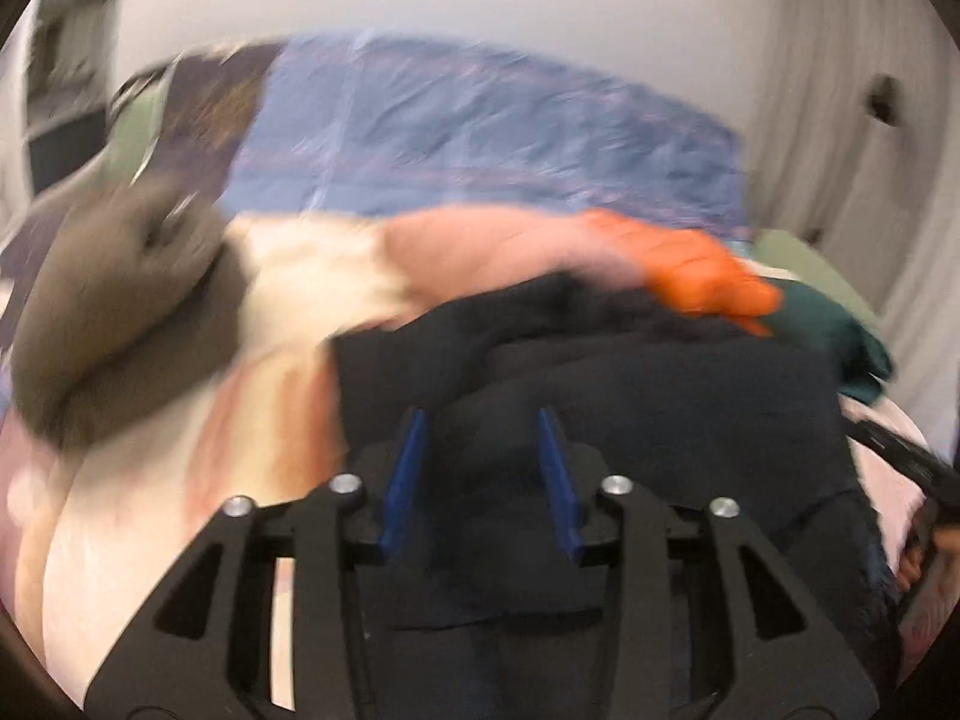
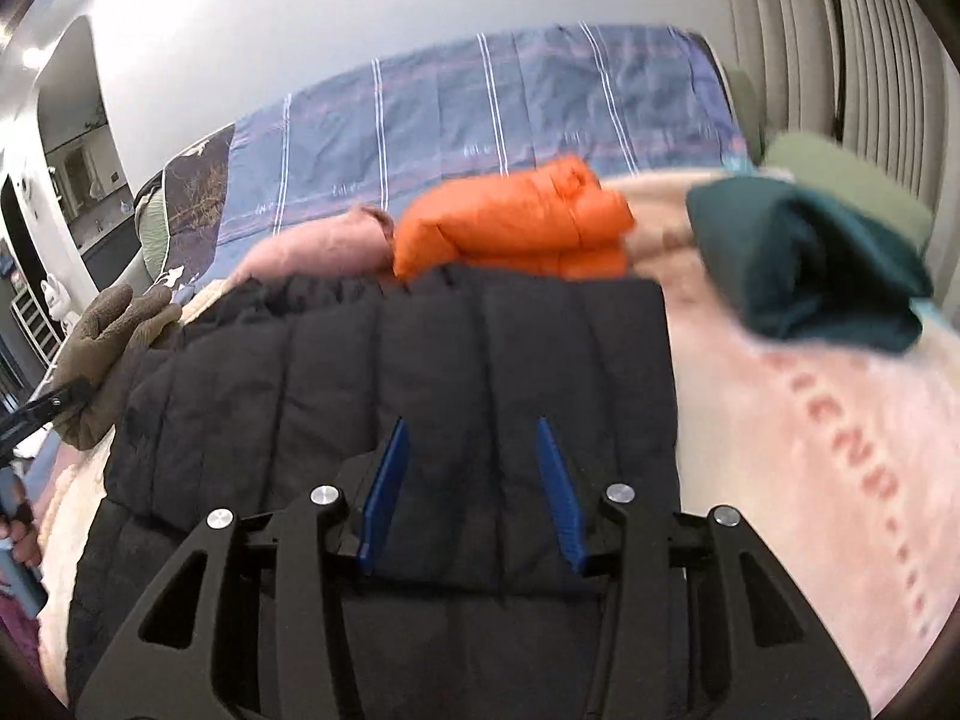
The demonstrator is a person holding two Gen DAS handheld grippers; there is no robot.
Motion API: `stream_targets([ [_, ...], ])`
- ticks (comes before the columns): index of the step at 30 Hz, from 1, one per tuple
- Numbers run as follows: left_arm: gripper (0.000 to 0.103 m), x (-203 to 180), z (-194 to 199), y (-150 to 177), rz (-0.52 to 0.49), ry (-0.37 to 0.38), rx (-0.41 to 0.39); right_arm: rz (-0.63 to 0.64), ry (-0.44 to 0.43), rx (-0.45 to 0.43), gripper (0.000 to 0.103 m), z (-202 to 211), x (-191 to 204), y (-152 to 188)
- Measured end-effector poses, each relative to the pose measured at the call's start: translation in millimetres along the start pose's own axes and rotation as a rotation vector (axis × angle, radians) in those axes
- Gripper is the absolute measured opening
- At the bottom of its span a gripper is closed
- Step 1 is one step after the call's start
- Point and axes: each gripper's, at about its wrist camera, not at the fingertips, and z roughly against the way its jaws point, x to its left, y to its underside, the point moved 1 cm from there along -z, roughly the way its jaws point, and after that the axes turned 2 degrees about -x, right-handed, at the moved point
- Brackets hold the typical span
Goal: Fold large clothes
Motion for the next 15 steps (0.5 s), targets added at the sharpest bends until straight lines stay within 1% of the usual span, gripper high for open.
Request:
stream_targets([
  [1, 0.048, -10.4, -0.1, 0.4, -0.03, 0.018, -0.002, 0.003, 0.002, 0.004, 0.045, -2.8, 2.1, -0.9],
  [2, 0.049, -27.1, -5.3, 3.5, -0.08, 0.041, 0.009, 0.0, 0.007, 0.029, 0.045, -13.7, 3.8, 1.8],
  [3, 0.051, -35.8, -11.7, 6.9, -0.108, 0.043, 0.021, -0.005, 0.016, 0.06, 0.045, -23.1, 3.5, 4.0],
  [4, 0.051, -46.7, -26.3, 17.1, -0.147, 0.025, 0.056, -0.013, 0.031, 0.099, 0.045, -31.7, -0.5, 11.3],
  [5, 0.051, -50.8, -39.8, 27.2, -0.163, 0.004, 0.093, -0.028, 0.057, 0.149, 0.046, -50.1, -4.9, 22.2],
  [6, 0.052, -51.4, -55.7, 37.8, -0.166, -0.017, 0.138, -0.034, 0.065, 0.168, 0.047, -62.9, -8.9, 31.8],
  [7, 0.053, -48.9, -78.1, 55.7, -0.16, -0.031, 0.192, -0.024, 0.061, 0.166, 0.047, -69.4, -10.6, 39.0],
  [9, 0.054, -43.8, -90.6, 74.0, -0.142, -0.007, 0.201, 0.018, 0.085, 0.162, 0.049, -71.2, -5.3, 40.3],
  [10, 0.054, -42.4, -93.5, 73.5, -0.128, -0.004, 0.214, 0.036, 0.098, 0.163, 0.05, -71.6, -2.3, 39.7],
  [12, 0.054, -43.0, -94.0, 70.4, -0.136, -0.011, 0.219, 0.059, 0.112, 0.163, 0.051, -73.5, 0.5, 42.3],
  [13, 0.054, -43.2, -92.7, 69.7, -0.144, -0.015, 0.216, 0.052, 0.102, 0.16, 0.052, -72.8, -4.6, 41.0],
  [15, 0.055, -41.8, -84.4, 66.8, -0.151, -0.029, 0.21, 0.014, 0.056, 0.143, 0.052, -61.1, -14.0, 37.0],
])
